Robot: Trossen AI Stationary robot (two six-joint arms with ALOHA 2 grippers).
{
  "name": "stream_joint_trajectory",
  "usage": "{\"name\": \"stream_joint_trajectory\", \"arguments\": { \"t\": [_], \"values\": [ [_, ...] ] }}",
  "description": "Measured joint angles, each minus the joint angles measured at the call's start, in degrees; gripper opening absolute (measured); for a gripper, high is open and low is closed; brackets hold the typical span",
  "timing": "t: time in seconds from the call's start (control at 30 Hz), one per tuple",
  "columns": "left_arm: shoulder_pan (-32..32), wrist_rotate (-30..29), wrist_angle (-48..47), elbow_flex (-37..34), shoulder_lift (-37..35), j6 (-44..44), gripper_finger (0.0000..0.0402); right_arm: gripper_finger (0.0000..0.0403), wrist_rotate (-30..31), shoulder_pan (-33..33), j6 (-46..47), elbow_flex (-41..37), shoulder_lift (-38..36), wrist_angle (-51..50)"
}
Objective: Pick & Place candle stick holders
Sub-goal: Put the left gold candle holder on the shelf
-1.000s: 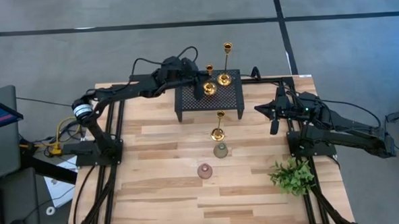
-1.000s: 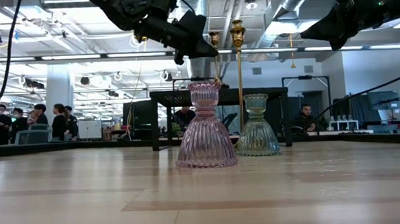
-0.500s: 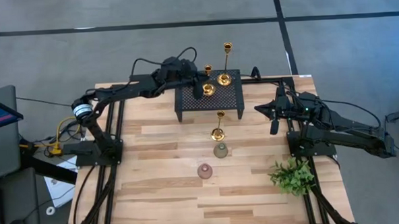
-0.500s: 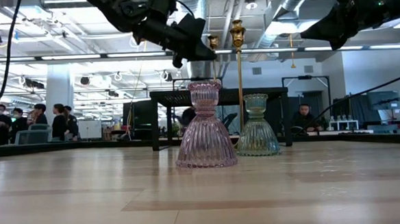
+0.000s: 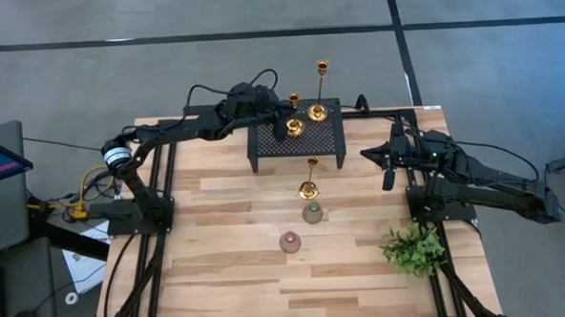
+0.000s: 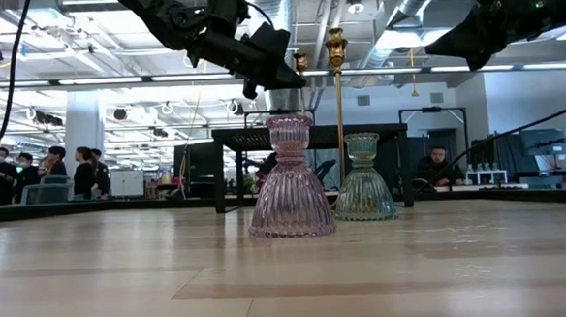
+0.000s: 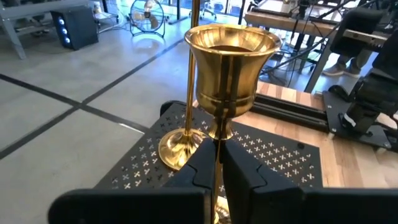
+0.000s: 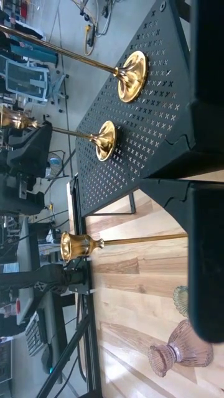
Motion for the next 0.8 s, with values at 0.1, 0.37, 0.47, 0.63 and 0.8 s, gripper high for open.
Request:
{"name": "stream_joint_trajectory", "arguments": {
  "t": [0.1, 0.37, 0.47, 0.63, 0.8],
  "values": [
    [0.0, -0.01, 0.29, 0.01, 0.0, 0.0, 0.0011, 0.0, 0.0, 0.0, 0.0, 0.01, 0.0, 0.0],
    [-0.71, 0.09, 2.04, 0.1, 2.17, -0.21, 0.0011, 0.0, 0.0, -0.01, -0.02, 0.01, 0.0, 0.0],
    [-0.72, 0.19, 2.88, 0.14, 2.77, -0.3, 0.0011, 0.0, 0.0, -0.01, -0.02, 0.0, -0.01, 0.0],
    [-0.72, 0.19, 2.52, 0.14, 2.43, -0.44, 0.0035, 0.0, 0.0, 0.0, -0.13, 0.02, 0.0, -0.07],
    [-0.76, -0.26, 2.0, -0.01, 2.45, -1.63, 0.0068, 0.0, 0.0, -0.02, -0.48, 0.02, 0.0, -0.48]
  ]
}}
